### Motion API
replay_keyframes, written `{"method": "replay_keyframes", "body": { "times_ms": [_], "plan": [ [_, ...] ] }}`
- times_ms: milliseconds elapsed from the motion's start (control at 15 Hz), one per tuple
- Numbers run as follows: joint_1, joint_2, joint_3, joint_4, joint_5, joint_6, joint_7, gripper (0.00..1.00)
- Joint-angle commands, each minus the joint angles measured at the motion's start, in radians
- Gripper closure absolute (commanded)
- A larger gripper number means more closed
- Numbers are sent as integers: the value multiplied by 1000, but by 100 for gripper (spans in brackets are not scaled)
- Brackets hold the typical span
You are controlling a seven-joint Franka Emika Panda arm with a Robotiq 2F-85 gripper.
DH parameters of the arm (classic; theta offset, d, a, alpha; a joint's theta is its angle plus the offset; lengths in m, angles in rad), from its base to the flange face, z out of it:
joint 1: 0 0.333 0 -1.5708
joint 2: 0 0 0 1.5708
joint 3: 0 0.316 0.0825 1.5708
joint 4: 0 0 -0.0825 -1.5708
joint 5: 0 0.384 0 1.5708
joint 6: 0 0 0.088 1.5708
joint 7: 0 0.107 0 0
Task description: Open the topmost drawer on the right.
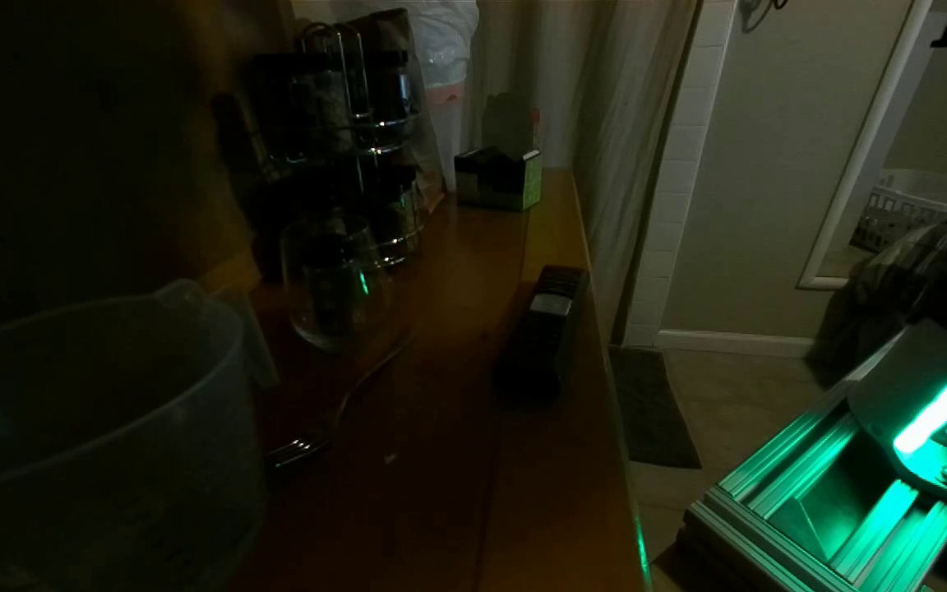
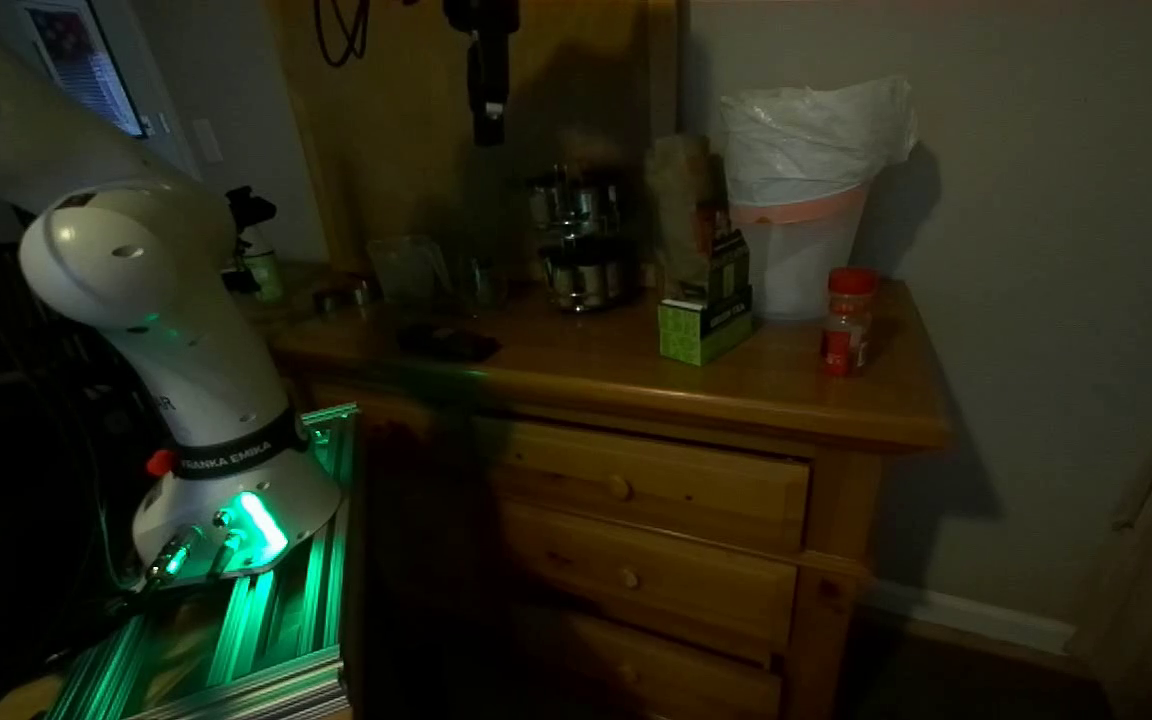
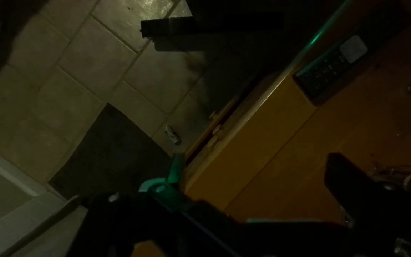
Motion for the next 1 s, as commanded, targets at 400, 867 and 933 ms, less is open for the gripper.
{"method": "replay_keyframes", "body": {
  "times_ms": [400,867,933],
  "plan": [
    [-1,-100,-300,-374,7,449,-542,0],
    [-66,-27,-293,-462,-126,469,-541,0],
    [-69,-21,-290,-461,-129,470,-539,0]
  ]
}}
